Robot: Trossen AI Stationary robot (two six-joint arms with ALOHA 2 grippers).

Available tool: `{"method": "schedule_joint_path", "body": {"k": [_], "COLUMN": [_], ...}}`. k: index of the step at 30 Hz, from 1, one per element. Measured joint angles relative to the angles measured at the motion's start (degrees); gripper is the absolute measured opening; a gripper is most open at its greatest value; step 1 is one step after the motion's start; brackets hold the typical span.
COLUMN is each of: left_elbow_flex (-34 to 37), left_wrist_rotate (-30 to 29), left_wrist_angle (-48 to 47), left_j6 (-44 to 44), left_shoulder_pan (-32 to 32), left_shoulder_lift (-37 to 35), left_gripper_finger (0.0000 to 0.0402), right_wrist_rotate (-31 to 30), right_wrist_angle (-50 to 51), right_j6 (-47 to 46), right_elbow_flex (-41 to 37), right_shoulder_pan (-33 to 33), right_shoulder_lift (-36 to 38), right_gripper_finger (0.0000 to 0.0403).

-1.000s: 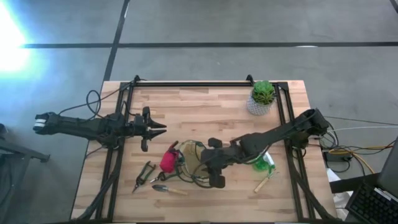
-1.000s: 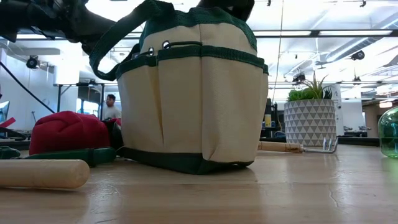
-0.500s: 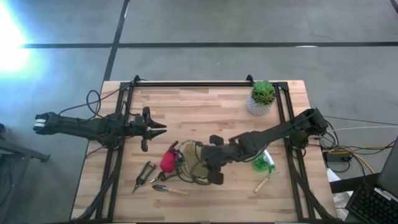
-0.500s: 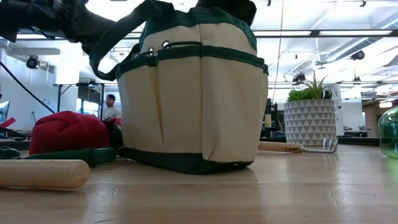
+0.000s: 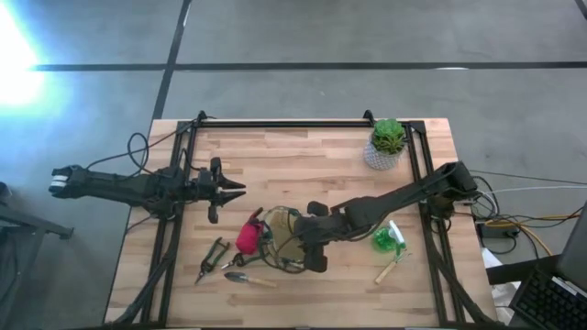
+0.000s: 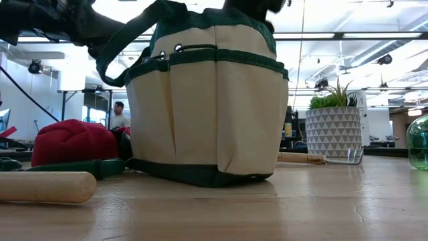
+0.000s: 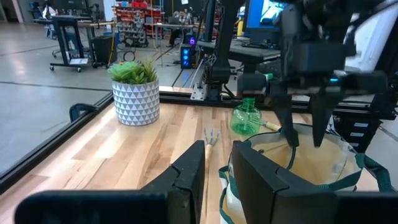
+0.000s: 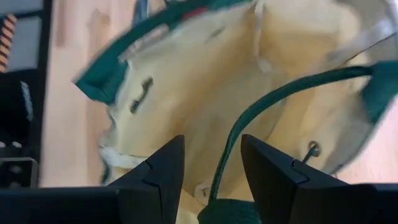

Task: Pick & Place Garden tools in Gardening bag
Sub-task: Prepare the light brown gardening bag on the table

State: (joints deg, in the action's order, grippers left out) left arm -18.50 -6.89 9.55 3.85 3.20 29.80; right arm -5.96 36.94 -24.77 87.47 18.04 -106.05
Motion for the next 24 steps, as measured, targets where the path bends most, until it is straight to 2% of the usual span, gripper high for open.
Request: {"method": "schedule_joint_path", "body": {"k": [17, 24], "left_elbow_flex": [0.0, 0.0], "left_wrist_rotate": [0.0, 0.0], "left_wrist_angle": [-0.2, -0.2], "left_j6": [0.6, 0.7], "left_shoulder_pan": [0.0, 0.0], "left_shoulder_lift": [0.0, 0.0], "left_gripper_finger": [0.0083, 0.0083], "right_wrist_rotate": [0.0, 1.3], "right_wrist_angle": [2.2, 3.9], "right_j6": [-1.4, -0.6], "right_elbow_flex": [0.1, 0.8], "right_shoulder_pan": [0.0, -0.7], "right_shoulder_lift": [-0.9, -4.8], "right_gripper_finger": [0.0155, 0.0157]}}
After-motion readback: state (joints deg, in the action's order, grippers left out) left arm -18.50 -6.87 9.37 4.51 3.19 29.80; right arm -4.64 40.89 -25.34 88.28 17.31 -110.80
